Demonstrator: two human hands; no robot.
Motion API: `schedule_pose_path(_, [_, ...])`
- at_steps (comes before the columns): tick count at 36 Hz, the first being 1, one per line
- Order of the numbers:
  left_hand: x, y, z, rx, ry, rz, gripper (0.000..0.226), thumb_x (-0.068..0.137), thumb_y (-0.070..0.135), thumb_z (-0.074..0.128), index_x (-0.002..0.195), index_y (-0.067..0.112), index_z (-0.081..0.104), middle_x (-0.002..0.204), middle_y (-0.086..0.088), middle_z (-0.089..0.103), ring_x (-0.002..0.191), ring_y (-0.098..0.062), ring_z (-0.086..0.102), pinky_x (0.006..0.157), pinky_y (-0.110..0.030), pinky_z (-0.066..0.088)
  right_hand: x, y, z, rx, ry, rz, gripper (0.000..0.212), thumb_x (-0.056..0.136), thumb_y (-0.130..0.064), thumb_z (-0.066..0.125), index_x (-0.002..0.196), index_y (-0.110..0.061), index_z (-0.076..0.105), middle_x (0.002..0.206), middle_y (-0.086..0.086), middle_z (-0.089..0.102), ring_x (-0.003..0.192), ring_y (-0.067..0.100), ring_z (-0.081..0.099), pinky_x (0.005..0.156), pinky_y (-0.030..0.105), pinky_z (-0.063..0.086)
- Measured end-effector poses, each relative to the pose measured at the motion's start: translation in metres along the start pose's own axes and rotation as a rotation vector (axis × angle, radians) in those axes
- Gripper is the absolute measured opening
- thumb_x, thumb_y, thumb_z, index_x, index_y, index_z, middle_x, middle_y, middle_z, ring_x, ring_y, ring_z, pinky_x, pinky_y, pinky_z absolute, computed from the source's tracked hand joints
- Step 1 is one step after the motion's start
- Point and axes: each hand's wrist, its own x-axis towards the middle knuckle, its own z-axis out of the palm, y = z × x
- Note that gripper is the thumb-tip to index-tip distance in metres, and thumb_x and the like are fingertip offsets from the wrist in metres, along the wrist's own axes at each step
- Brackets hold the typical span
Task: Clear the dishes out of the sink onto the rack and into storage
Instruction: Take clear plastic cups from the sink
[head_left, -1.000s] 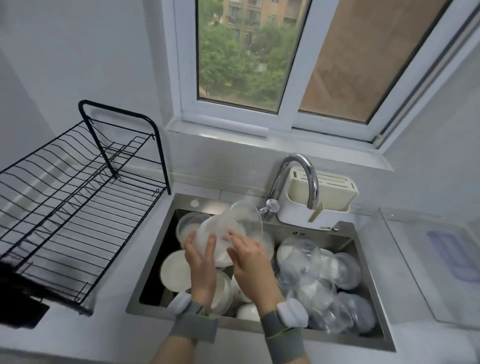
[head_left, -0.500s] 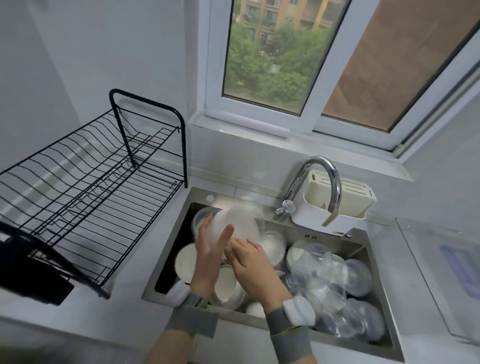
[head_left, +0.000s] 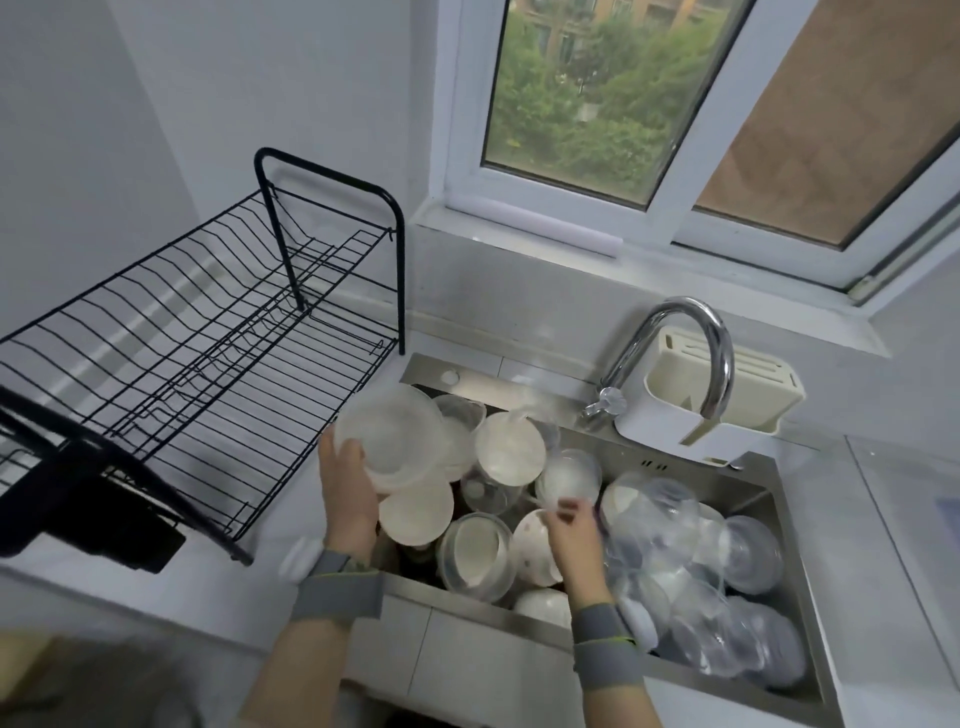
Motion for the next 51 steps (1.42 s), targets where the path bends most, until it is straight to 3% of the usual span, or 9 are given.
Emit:
schedule_pose_path(3, [-0.003,-0.001,0.004,0.015,-0.025,-0.019,0.034,0.073,0.026,0.04,0.086,0.053,0.057,0.088,0.014,0.062,0.088,-0.019,0.059,0.064,-0.04,0.055,-0.005,0.034,0.021,-0.119,-0.22,0.155,0.035,0.088,-0.021,0.065,0.115,-0.013,0.045,0.113,0.013,0.055,0.102,0.025,0.052,0.09,0.027,0.044])
schedule_pose_path(6, [-0.005,-0.001,0.009,0.057,-0.056,-0.027,0.039,0.07,0.028,0.039,0.098,0.049,0.055,0.1,0.009,0.06,0.095,-0.022,0.058,0.072,-0.047,0.056,-0.017,0.061,0.04,-0.257,-0.308,0.173,0.037,0.085,-0.025,0.068,0.113,-0.01,0.049,0.105,0.006,0.054,0.103,0.024,0.054,0.091,0.032,0.043])
schedule_pose_path(12, [-0.008,-0.004,0.015,0.088,-0.052,-0.011,0.043,0.085,0.019,0.037,0.123,0.035,0.049,0.11,0.002,0.058,0.104,-0.026,0.055,0.08,-0.053,0.054,-0.021,0.068,0.048,-0.24,-0.094,0.155,0.011,0.086,-0.016,0.061,0.079,-0.012,0.054,0.084,0.009,0.063,0.084,0.027,0.058,0.074,0.031,0.043])
schedule_pose_path(20, [-0.01,-0.006,0.012,0.129,-0.067,-0.017,0.038,0.093,0.021,0.039,0.127,0.037,0.043,0.121,-0.004,0.052,0.107,-0.026,0.053,0.081,-0.048,0.054,-0.005,0.024,0.031,0.278,0.244,0.073,0.023,0.088,-0.002,0.051,0.067,-0.009,0.044,0.068,0.013,0.047,0.065,0.023,0.041,0.065,0.036,0.038])
schedule_pose_path(28, [-0.014,-0.012,0.016,0.224,-0.113,0.009,0.032,0.094,0.024,0.043,0.121,0.041,0.041,0.112,0.001,0.05,0.1,-0.021,0.05,0.067,-0.035,0.051,-0.003,-0.017,0.018,0.463,0.255,-0.053,0.024,0.088,-0.002,0.05,0.069,-0.014,0.045,0.062,0.007,0.042,0.063,0.02,0.036,0.063,0.035,0.033])
schedule_pose_path(32, [-0.019,-0.014,0.019,0.258,-0.169,-0.006,0.036,0.095,0.026,0.049,0.128,0.038,0.04,0.122,-0.003,0.047,0.112,-0.026,0.047,0.079,-0.043,0.053,-0.008,-0.033,0.014,0.511,0.234,-0.104,0.024,0.088,-0.002,0.051,0.069,-0.015,0.046,0.059,0.004,0.041,0.059,0.018,0.035,0.059,0.033,0.031])
schedule_pose_path(36, [-0.025,-0.017,0.024,0.27,-0.197,0.058,0.03,0.095,0.031,0.054,0.12,0.041,0.04,0.115,0.005,0.048,0.11,-0.021,0.047,0.072,-0.036,0.051,-0.015,-0.045,0.01,0.53,0.193,-0.12,0.022,0.087,-0.002,0.053,0.07,-0.015,0.049,0.056,0.002,0.042,0.055,0.017,0.033,0.054,0.027,0.029])
schedule_pose_path(43, [-0.03,-0.021,0.032,0.275,-0.204,0.068,0.044,0.09,0.05,0.06,0.126,0.04,0.039,0.127,0.003,0.045,0.114,-0.021,0.048,0.095,-0.054,0.049,-0.028,-0.058,0.012,0.474,0.046,-0.215,0.019,0.086,0.002,0.049,0.087,-0.012,0.062,0.052,-0.003,0.041,0.046,0.007,0.033,0.045,0.018,0.029])
schedule_pose_path(51, [-0.04,-0.02,0.041,0.223,-0.229,0.103,0.077,0.076,0.074,0.054,0.137,0.03,0.039,0.136,-0.004,0.043,0.121,-0.025,0.048,0.095,-0.056,0.05,-0.041,-0.062,0.015,0.215,-0.009,-0.432,0.067,0.084,0.001,0.048,0.134,-0.044,0.044,0.049,-0.011,0.031,0.05,0.007,0.03,0.054,0.015,0.036])
